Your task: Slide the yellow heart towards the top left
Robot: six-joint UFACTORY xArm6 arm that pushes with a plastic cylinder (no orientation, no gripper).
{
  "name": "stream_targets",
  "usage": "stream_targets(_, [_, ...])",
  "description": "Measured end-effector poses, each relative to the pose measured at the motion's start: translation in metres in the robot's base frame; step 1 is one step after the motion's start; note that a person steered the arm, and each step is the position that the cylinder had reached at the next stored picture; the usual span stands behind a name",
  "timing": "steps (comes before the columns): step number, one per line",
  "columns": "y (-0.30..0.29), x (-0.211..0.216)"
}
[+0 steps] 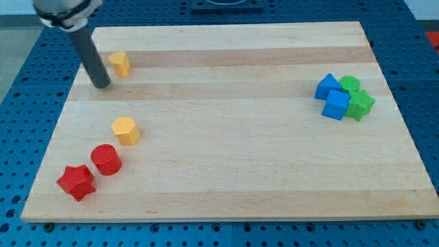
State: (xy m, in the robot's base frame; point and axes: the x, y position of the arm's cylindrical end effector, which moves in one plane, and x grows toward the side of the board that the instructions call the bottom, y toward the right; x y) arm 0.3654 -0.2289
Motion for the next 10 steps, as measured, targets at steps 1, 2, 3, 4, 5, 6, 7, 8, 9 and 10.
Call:
stream_targets(1, [0.032,-0.015])
stream_targets(2, [0.039,-0.049])
stream_targets(3, [0.034,-0.063])
stream_targets(4, [0.035,-0.038])
stream_targets(5, [0.026,-0.005])
stream_targets(6, [0.005,-0.011])
stream_targets(7, [0.004,-0.036])
stream_targets(8, [0.005,-0.066])
stream_targets(9, [0.005,-0.091])
stream_targets(10, [0.005,-0.107])
